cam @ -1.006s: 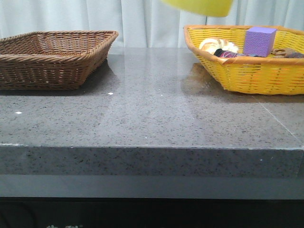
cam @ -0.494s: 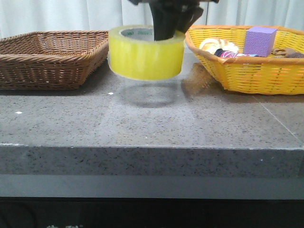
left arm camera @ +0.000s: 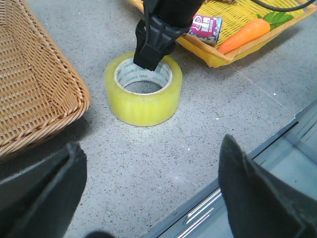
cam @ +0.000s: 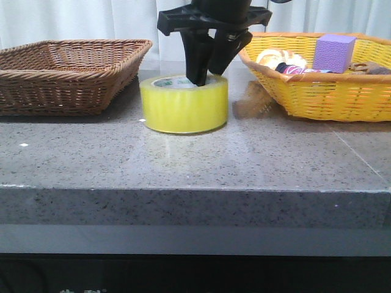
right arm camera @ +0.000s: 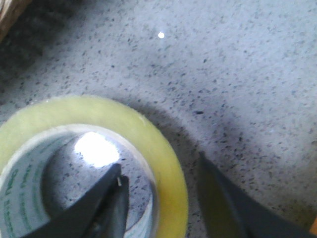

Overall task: Transfer tape with both arms
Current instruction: 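Set the tape roll on the table and open the right gripper, then lower the left gripper onto the tape roll rim and grasp it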

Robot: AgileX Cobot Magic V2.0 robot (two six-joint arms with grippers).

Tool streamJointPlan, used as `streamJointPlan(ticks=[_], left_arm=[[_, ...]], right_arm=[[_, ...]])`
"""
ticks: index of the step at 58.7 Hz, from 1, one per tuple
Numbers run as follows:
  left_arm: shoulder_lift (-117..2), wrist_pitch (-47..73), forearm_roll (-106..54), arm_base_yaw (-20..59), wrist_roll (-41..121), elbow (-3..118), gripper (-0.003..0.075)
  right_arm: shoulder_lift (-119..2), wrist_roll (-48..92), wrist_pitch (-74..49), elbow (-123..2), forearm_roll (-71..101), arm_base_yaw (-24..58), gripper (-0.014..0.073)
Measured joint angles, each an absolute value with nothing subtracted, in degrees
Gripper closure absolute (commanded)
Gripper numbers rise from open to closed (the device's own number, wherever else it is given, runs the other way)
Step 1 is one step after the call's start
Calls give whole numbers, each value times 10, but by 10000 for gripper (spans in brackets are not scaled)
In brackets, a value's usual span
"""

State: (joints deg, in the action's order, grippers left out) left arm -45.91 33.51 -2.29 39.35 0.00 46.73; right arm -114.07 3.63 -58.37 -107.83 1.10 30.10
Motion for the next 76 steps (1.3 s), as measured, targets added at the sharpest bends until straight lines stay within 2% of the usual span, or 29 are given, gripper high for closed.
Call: streamJointPlan(ticks=[15,30,62,76], left_arm=[[-459,335,-23,393,0,467,175],[-459,335,-23,393,0,467,175],[-459,335,-23,393,0,467,175],[-459,335,-23,393,0,467,175]], right_arm=[[-1125,36,-597,-1099,11,301,191],[-1000,19,-590,-1062,18,301,191],[-617,13,-395,-674,44,301,191],[-470,13,-383,-547,66,301,191]])
